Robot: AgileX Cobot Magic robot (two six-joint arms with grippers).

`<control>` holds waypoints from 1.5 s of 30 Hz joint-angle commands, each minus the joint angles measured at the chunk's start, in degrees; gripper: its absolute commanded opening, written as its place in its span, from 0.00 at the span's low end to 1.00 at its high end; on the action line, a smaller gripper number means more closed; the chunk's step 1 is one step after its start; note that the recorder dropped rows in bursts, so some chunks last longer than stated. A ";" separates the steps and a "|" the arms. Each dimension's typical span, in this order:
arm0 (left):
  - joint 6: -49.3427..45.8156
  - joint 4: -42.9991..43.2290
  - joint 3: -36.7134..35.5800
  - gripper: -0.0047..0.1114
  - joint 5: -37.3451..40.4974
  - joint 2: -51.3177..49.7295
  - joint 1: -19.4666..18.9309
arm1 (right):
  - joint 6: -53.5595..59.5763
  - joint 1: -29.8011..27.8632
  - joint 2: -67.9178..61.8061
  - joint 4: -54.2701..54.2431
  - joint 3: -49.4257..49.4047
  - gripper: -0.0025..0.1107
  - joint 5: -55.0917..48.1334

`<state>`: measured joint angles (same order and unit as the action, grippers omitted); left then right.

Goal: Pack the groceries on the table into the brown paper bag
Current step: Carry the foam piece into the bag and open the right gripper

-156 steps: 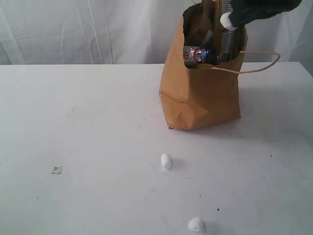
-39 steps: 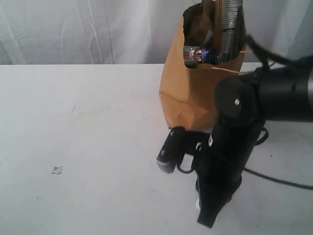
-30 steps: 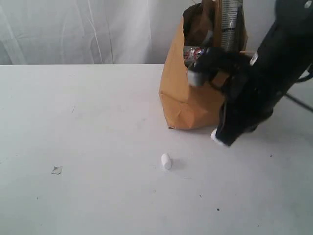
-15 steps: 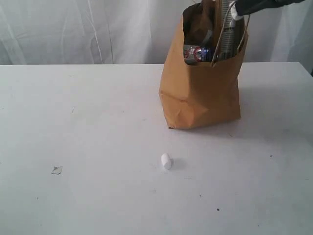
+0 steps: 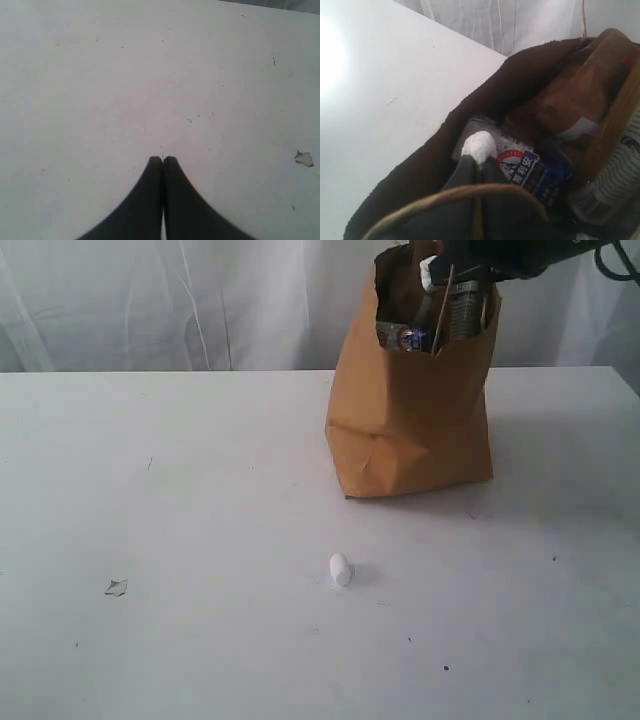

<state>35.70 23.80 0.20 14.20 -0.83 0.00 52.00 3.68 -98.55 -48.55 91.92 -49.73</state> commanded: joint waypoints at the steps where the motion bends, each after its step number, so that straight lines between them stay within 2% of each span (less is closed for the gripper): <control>1: 0.09 0.43 -0.20 0.04 0.01 -0.17 0.11 | 0.68 -0.35 1.32 -1.08 0.27 0.02 -3.60; 6: 0.09 0.43 -0.20 0.04 0.01 -0.17 0.11 | 0.38 -0.35 3.66 -0.64 0.27 0.02 -11.93; 12: 0.09 0.43 -0.20 0.04 0.01 -0.17 0.11 | 0.14 -0.35 4.75 0.74 0.27 0.02 -11.93; 16: 0.09 0.43 -0.20 0.04 0.01 -0.17 0.11 | -5.29 -0.35 4.75 10.49 0.01 0.02 -13.73; 19: 0.09 0.43 -0.20 0.04 0.01 -0.17 0.11 | -7.45 -0.35 5.17 14.72 0.01 0.02 -19.85; 28: 0.09 0.43 -0.20 0.04 0.01 -0.17 0.11 | -10.06 -0.35 11.03 15.71 0.01 0.02 -20.23; 45: 0.09 0.43 -0.20 0.04 0.01 -0.17 0.11 | -20.32 -0.35 17.57 25.22 -2.39 0.02 -20.23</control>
<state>35.70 23.80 0.20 14.20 -0.83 0.00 32.87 3.68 -81.85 -23.96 91.15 -69.97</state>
